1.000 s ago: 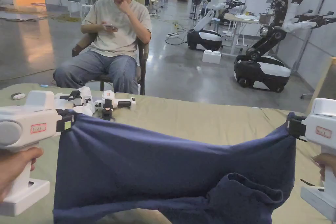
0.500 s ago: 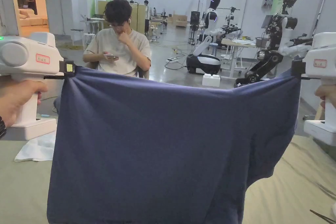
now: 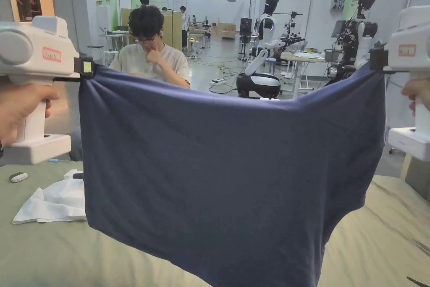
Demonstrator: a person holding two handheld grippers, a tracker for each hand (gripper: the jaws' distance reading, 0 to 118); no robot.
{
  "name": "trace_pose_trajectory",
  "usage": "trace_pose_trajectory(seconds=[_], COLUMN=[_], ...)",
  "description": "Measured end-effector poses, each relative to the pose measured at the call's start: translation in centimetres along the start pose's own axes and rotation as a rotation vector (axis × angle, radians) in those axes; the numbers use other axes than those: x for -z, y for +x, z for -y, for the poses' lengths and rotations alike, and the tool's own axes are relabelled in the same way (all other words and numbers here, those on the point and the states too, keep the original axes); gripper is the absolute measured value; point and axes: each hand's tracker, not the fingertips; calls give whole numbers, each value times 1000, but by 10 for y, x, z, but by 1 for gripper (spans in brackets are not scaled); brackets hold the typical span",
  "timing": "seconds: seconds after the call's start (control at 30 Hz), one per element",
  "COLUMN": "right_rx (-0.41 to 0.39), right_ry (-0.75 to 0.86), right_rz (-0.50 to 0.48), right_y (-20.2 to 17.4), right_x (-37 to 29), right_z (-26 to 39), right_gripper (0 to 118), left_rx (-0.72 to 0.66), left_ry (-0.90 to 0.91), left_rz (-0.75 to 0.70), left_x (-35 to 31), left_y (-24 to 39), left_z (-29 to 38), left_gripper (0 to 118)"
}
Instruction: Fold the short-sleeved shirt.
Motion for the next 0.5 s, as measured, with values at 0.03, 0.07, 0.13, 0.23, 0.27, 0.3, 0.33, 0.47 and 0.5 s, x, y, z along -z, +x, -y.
trace_pose_trajectory(seconds=[0.03, 0.07, 0.13, 0.23, 0.27, 0.3, 0.33, 0.47, 0.5], right_rx=[12, 19, 16, -18, -12, -8, -2, -28, -28], right_ry=[-15, -38, -58, -84, -90, -96, -100, -96, -92], right_rz=[-9, -17, -21, -20, -23, -27, -29, -30, -27], right_y=[-1, -1, -5, -10, -8, -7, -6, -8, -8], right_x=[-1, -4, -15, -39, -48, -59, -70, -128, -146], right_z=[12, 25, 54, 93, 104, 114, 123, 141, 141], right_gripper=[0, 1, 1, 1, 1, 1, 1, 1, 1], left_rx=[2, 5, 18, -7, -18, -28, -36, -50, -53], left_ry=[-11, -26, -54, -72, -81, -81, -79, -56, -48], left_rz=[8, 8, 15, 30, 40, 44, 43, 61, 64], left_x=[0, 0, -6, -20, -28, -36, -44, -88, -100], left_y=[1, 2, 4, 5, 3, 3, 4, 3, 3], left_z=[10, 23, 52, 95, 107, 119, 129, 153, 156], left_gripper=[0, 0, 0, 0, 0, 0, 0, 0, 0])
